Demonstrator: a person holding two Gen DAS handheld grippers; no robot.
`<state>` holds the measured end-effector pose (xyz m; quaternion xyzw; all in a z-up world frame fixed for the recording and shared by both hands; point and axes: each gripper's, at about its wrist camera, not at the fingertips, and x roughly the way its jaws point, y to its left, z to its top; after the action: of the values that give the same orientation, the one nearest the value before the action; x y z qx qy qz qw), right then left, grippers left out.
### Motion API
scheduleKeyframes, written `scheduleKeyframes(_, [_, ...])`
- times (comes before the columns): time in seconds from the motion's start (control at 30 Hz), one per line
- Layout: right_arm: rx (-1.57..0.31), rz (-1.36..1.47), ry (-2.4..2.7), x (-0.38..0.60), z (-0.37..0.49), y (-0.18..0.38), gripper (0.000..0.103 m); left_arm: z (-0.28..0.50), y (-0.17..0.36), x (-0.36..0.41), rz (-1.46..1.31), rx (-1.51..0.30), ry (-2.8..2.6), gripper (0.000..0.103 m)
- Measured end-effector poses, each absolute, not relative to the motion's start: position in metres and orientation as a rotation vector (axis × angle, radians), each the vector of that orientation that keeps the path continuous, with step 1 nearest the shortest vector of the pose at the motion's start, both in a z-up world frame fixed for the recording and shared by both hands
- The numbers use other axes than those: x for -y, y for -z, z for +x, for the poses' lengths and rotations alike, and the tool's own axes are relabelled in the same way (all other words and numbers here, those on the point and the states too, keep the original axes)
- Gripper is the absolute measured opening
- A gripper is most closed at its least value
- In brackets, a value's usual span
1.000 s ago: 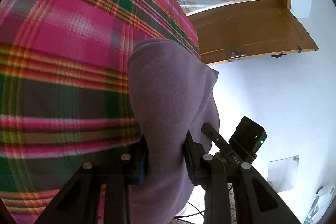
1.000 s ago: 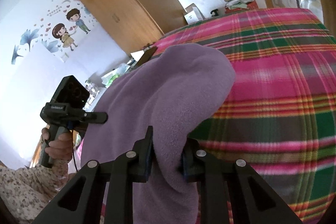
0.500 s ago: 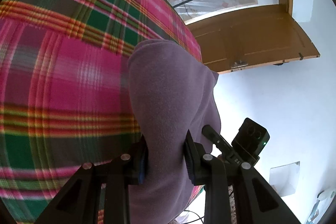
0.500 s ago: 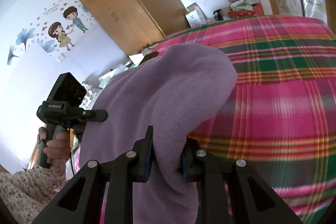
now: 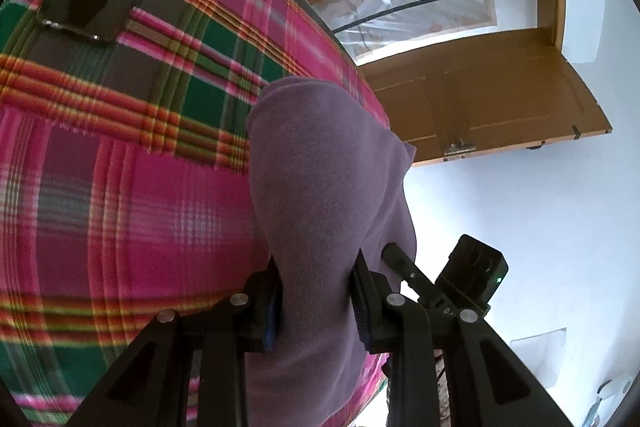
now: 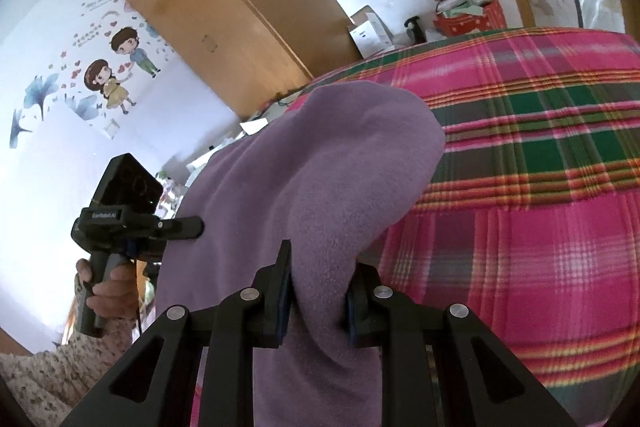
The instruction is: Fold clothes
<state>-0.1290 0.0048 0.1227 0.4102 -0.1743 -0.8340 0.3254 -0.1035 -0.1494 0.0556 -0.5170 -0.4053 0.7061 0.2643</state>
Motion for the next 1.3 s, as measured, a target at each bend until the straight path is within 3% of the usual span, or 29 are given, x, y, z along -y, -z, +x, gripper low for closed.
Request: scheduleKeyframes(1.3, [0.484, 1.147, 2.213, 0.029, -0.249, -0.084, 0.022, -0.189, -0.018, 0.193, -1.439, 1.103, -1.987, 0.032])
